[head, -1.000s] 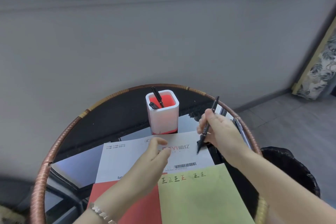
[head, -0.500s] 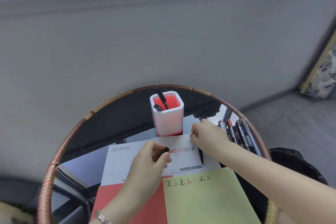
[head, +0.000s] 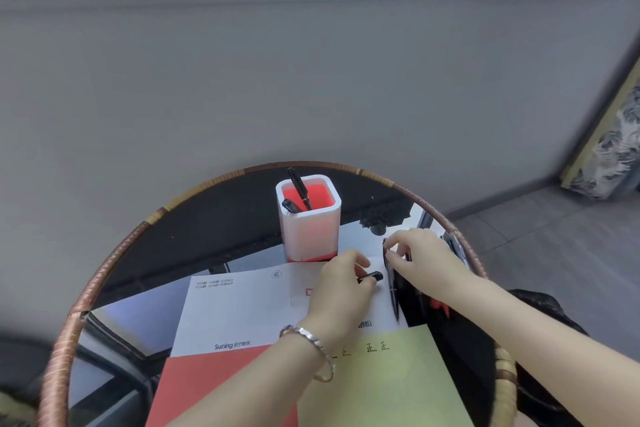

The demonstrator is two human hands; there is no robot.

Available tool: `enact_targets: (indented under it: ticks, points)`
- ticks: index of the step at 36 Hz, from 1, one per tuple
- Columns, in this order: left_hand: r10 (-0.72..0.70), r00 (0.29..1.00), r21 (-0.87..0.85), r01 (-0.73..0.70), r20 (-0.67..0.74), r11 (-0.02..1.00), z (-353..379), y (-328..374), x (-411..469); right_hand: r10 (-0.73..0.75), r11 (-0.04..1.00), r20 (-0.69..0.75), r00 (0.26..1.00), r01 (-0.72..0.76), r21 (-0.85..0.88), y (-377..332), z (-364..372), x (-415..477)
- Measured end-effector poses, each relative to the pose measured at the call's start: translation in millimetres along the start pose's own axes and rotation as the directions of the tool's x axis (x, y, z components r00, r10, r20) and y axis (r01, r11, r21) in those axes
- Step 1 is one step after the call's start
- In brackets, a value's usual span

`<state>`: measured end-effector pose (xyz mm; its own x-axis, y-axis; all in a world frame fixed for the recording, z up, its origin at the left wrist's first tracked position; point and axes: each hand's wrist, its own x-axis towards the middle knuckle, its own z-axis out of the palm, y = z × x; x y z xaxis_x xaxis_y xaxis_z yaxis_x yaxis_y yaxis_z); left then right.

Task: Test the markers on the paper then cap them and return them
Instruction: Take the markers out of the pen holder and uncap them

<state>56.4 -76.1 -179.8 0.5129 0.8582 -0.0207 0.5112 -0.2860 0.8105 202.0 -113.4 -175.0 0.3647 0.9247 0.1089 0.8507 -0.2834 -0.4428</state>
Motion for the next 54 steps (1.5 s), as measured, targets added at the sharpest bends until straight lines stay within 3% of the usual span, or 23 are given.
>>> enact_targets:
  ticks: [7,12,17,21,26,31,34,38,44,46,48,51,54]
  points:
    - [0.024,1.0,0.015,-0.024,0.02,1.0,-2,-5,0,-0.009,0.996,-0.005,1.0,0.01,0.094,-6,-17,-4]
    - [0.096,0.993,0.031,-0.095,-0.061,0.995,-38,-17,-12,-0.204,0.965,-0.123,0.971,0.221,0.139,-44,-26,4]
    - [0.066,0.985,-0.033,-0.073,-0.157,0.997,-78,-31,-27,-0.385,0.912,-0.158,0.909,0.401,0.085,-97,-25,25]
    - [0.025,0.978,-0.077,-0.042,-0.207,0.996,-100,-38,-33,-0.371,0.924,-0.09,0.924,0.377,0.061,-124,-13,33]
    - [0.053,0.966,-0.069,-0.073,-0.252,0.995,-114,-40,-38,-0.32,0.946,-0.155,0.935,0.323,-0.003,-127,-5,38]
    - [0.139,0.951,-0.058,-0.161,-0.276,0.985,-117,-29,-38,-0.369,0.896,-0.402,0.838,0.436,0.086,-125,-26,30]
    - [0.212,0.936,-0.097,-0.247,-0.28,0.964,-113,-14,-36,-0.363,0.867,-0.464,0.808,0.475,0.15,-128,-45,19]
    - [0.303,0.894,-0.161,-0.37,-0.33,0.915,-110,6,-31,-0.382,0.793,-0.463,0.8,0.541,0.281,-132,-62,0]
    - [0.448,0.815,-0.104,-0.514,-0.367,0.851,-103,27,-32,-0.547,0.724,-0.39,0.741,0.652,0.224,-120,-58,-24]
    - [0.445,0.802,-0.089,-0.517,-0.398,0.851,-101,26,-32,-0.51,0.726,-0.382,0.771,0.624,0.289,-114,-55,-29]
    - [0.399,0.792,-0.123,-0.503,-0.462,0.856,-99,24,-32,-0.422,0.743,-0.327,0.846,0.529,0.41,-108,-51,-33]
    - [0.268,0.783,-0.283,-0.487,-0.562,0.827,-98,27,-38,-0.254,0.81,-0.059,0.965,0.246,0.532,-101,-44,-38]
    - [0.155,0.845,-0.531,-0.453,-0.512,0.716,-100,32,-46,-0.137,0.723,0.164,0.977,-0.015,0.691,-97,-36,-40]
